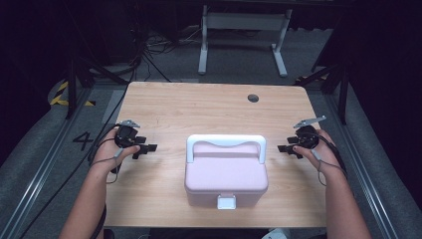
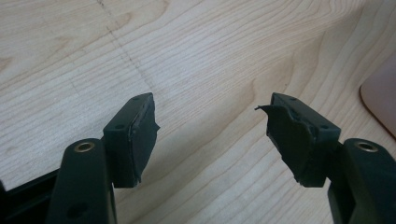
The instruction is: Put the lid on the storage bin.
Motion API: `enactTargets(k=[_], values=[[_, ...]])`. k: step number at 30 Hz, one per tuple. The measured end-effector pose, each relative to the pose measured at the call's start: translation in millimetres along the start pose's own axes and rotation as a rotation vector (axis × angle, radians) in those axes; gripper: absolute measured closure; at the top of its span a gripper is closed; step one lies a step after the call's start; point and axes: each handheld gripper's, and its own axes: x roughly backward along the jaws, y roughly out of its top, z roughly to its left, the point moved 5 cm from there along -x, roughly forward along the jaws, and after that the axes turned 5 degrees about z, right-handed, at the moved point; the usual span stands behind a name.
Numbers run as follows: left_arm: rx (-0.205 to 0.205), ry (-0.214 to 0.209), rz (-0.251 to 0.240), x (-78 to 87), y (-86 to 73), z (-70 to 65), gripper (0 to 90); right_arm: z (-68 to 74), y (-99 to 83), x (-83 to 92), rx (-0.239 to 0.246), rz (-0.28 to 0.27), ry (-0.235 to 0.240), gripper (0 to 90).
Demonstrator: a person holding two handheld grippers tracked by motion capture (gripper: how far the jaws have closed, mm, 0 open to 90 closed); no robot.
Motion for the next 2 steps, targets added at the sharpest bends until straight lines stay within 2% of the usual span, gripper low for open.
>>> enactTargets(k=[2], values=[[-0.014, 0.006, -0.015, 1.2, 1.0, -0.3, 32.9, 0.0, -0.6, -1.3, -0.004, 0.003, -0.001, 37.0]])
